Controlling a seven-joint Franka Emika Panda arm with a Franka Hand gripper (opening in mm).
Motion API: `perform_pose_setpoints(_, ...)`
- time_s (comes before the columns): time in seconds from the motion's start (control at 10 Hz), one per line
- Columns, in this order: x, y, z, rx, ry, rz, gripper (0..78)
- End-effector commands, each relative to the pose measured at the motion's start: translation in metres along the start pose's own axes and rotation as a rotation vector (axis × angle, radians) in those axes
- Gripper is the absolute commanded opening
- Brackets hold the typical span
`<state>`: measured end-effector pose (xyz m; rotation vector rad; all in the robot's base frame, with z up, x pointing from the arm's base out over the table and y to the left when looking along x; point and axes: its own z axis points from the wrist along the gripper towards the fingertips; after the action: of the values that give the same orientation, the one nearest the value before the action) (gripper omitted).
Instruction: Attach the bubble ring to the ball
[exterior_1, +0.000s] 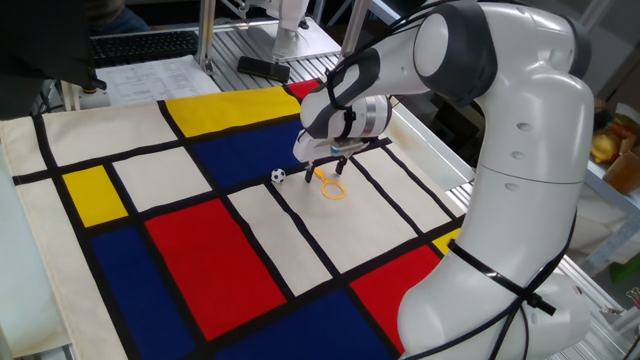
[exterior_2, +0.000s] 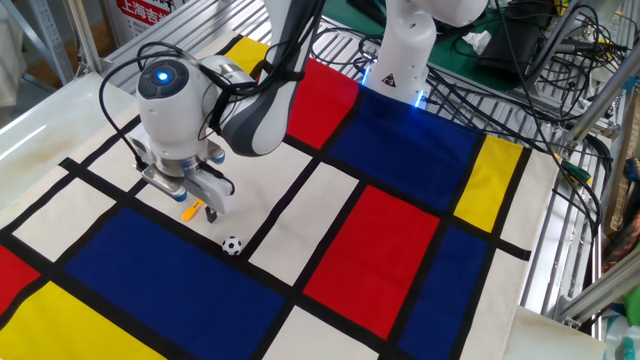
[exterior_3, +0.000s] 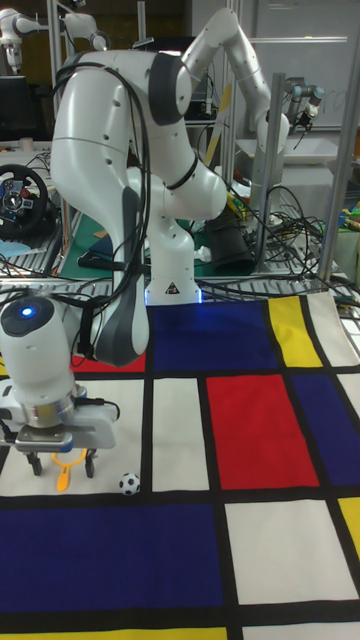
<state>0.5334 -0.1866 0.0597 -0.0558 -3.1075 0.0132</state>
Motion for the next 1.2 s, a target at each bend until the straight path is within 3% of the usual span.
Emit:
perform_pose_setpoints(0.1, -0.0017, -0.0005, -0.0002, -0.002, -0.007, 0.001, 77.4)
perform_pose_setpoints(0.4, -0.0016, -0.0004, 0.0009, -0.021, -0.005, 0.0, 77.4)
perform_pose_setpoints(1.2, -0.0021, -0.0001, 0.0038, -0.013, -0.007, -0.017, 77.4)
